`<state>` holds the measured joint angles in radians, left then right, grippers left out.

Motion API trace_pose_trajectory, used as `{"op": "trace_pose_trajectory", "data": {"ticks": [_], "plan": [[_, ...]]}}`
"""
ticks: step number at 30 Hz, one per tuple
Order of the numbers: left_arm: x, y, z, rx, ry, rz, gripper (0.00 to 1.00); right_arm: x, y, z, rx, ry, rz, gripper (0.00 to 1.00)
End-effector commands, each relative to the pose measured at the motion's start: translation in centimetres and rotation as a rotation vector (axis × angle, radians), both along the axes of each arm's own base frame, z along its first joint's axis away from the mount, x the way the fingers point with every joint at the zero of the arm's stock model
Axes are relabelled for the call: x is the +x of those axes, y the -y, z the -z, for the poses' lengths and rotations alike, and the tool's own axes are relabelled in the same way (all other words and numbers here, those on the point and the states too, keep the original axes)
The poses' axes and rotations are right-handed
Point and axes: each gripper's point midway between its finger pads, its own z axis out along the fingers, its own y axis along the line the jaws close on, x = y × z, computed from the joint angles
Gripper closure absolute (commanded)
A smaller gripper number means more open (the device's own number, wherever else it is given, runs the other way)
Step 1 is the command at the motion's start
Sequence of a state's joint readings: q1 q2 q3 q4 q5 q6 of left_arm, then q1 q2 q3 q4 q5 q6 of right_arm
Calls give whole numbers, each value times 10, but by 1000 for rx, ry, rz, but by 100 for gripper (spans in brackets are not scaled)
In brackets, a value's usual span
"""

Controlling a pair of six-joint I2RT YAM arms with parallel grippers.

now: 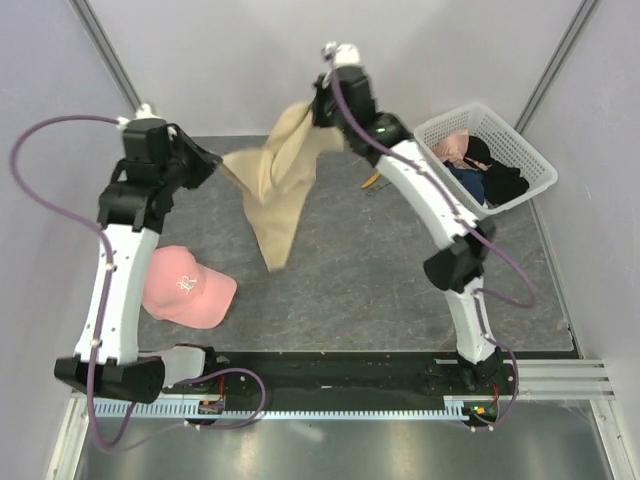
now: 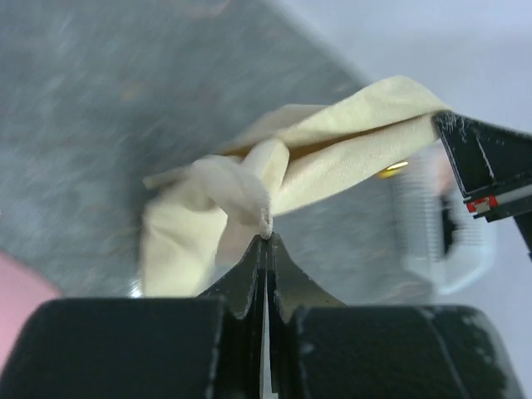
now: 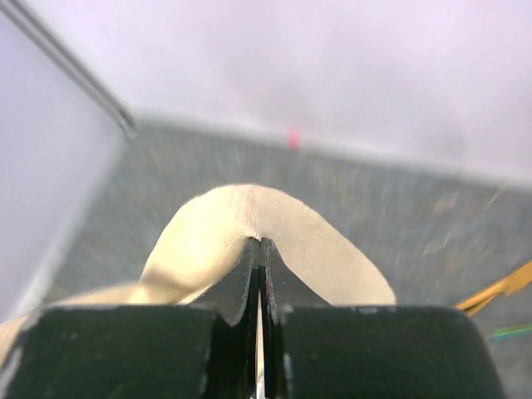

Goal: Fold the napkin into a case and place the utensils inside
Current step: Flatten out the crumpled napkin at the center of the board.

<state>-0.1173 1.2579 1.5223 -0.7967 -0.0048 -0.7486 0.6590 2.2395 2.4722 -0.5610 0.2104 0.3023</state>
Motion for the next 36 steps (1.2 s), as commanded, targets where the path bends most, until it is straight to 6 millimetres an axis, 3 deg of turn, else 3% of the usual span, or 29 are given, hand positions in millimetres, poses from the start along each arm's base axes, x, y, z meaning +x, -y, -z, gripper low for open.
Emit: {"op": "trace_pose_trajectory", "data": {"ticks": [1, 2, 4, 5, 7, 8, 9, 10, 11, 12, 13, 14, 15, 16, 17, 18, 19, 20, 21, 23, 26, 27, 29, 30, 34, 36], "plan": [[-28, 10, -121, -129, 294, 35, 98, -70, 64, -226, 267, 389, 4, 100], [-38, 10, -139, -141, 342, 38, 98, -78, 71, -235, 276, 402, 8, 100], [-48, 12, -146, -178, 356, 44, 98, -95, 92, -241, 287, 382, 28, 100], [-53, 13, -136, -192, 333, 45, 98, -102, 95, -238, 282, 364, 22, 100], [-73, 19, -129, -250, 321, 64, 98, -120, 104, -213, 234, 273, 8, 100], [-73, 23, -96, -265, 242, 69, 98, -127, 109, -200, 209, 228, 12, 100], [-89, 30, -88, -302, 228, 107, 98, -141, 119, -171, 148, 140, 14, 100], [-95, 34, -72, -317, 190, 123, 98, -148, 124, -154, 129, 91, 19, 100], [-99, 39, -31, -333, 86, 138, 98, -157, 129, -131, 93, 30, 18, 100], [-112, 42, -20, -353, 70, 152, 98, -171, 138, -96, 50, -45, 21, 100], [-117, 45, -4, -364, 32, 165, 98, -181, 143, -76, 50, -100, 33, 100], [-124, 50, 28, -381, -49, 186, 98, -189, 148, -57, 43, -139, 37, 100], [-129, 53, 41, -395, -79, 190, 98, -204, 158, -14, 6, -224, 45, 100], [-136, 54, 49, -402, -86, 200, 98, -211, 161, 6, -9, -265, 42, 100], [-141, 55, 78, -397, -150, 196, 98, -217, 168, 26, -25, -309, 62, 100], [-143, 53, 91, -372, -166, 204, 98, -229, 181, 66, -76, -382, 88, 100], [-146, 54, 103, -367, -185, 209, 98, -232, 190, 84, -100, -416, 110, 100], [-152, 54, 127, -365, -243, 211, 98, -235, 197, 98, -121, -430, 121, 100], [-154, 54, 138, -353, -263, 218, 98, -244, 211, 135, -178, -499, 144, 92], [-164, 55, 162, -362, -320, 212, 98, -256, 233, 181, -274, -587, 171, 88], [-171, 53, 177, -360, -341, 199, 98, -270, 255, 210, -325, -680, 200, 80], [-173, 53, 180, -354, -344, 205, 98, -270, 261, 212, -318, -692, 216, 69], [-180, 52, 187, -358, -370, 202, 98, -270, 263, 212, -313, -694, 214, 58], [-184, 53, 190, -362, -381, 204, 98, -266, 264, 210, -323, -684, 213, 46], [-197, 59, 187, -368, -401, 269, 96, -242, 260, 200, -365, -663, 212, 34], [-202, 61, 178, -337, -391, 340, 82, -224, 243, 194, -317, -639, 173, 25]]}}
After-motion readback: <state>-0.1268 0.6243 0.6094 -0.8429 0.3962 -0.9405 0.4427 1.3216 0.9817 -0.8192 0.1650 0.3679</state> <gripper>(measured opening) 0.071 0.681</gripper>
